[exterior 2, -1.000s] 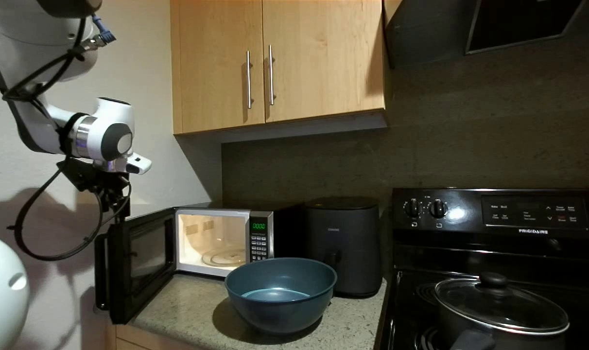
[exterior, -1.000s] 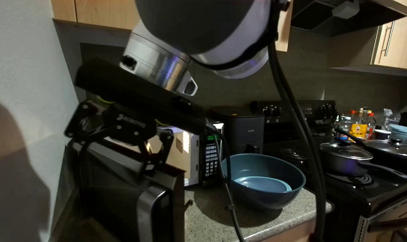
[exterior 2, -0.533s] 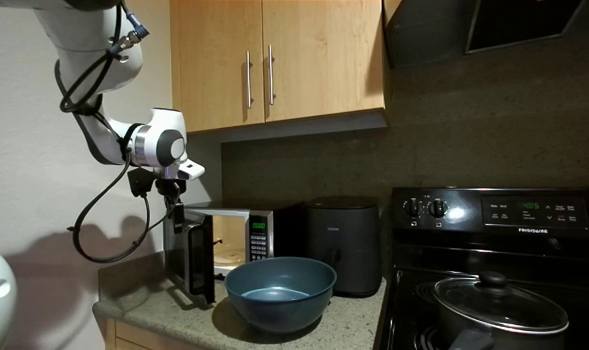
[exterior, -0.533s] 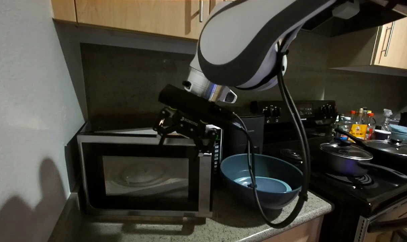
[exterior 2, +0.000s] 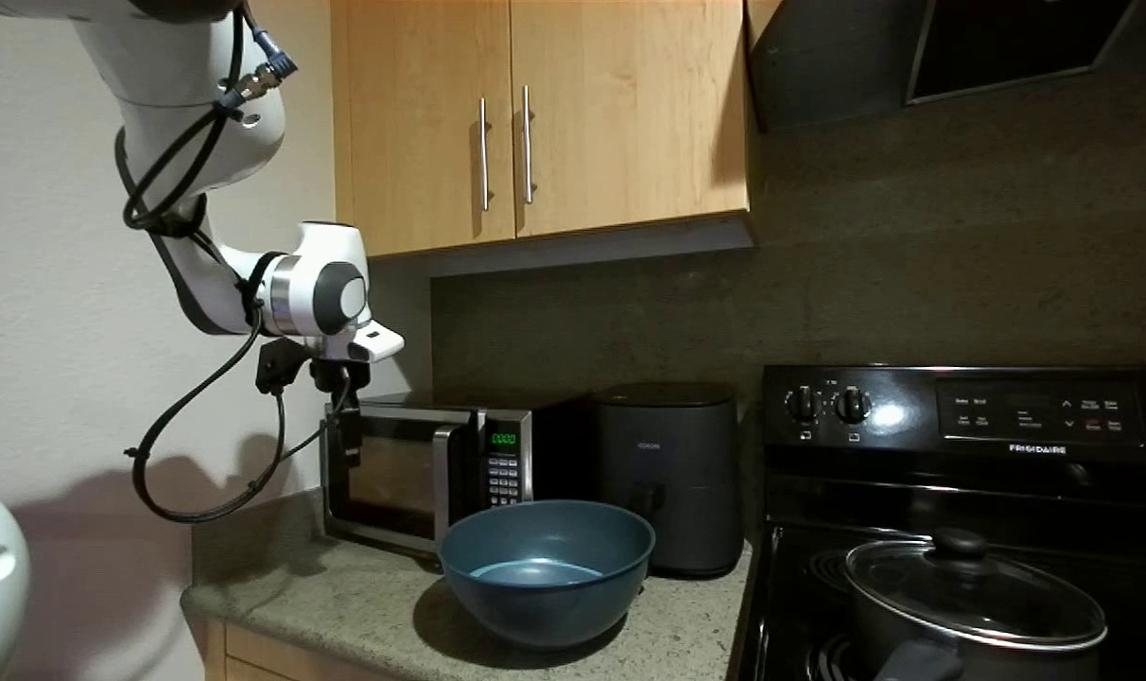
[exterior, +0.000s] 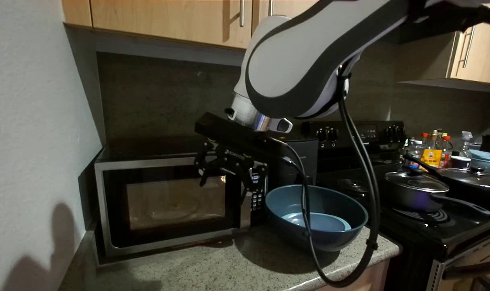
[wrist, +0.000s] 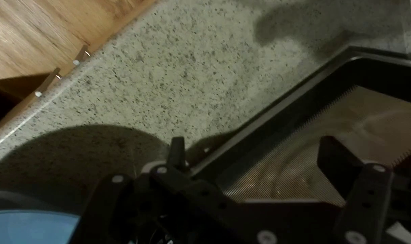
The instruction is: Close the microwave door
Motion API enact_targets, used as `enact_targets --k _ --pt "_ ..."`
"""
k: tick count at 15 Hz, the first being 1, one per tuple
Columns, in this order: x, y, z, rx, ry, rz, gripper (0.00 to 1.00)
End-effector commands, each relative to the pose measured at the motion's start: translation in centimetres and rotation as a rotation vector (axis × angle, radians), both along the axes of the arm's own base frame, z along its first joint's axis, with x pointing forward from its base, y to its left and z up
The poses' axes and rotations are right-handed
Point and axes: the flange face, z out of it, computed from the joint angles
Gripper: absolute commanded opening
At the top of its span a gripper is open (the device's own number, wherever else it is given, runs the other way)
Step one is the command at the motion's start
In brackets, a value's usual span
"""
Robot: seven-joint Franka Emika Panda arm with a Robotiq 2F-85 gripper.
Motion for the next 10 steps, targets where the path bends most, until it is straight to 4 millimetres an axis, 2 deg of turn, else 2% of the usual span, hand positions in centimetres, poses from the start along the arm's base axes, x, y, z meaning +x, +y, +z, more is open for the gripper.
enact_targets --k 1,4,10 --pt "1.8 -0.4 0.4 0.049 -0.147 -0.093 1.0" --pt "2.9 -1.0 0.3 0.07 -0.225 -0.137 1.0" --pt "3.9 -1.5 -0.1 0.058 -0.285 -0.182 1.0"
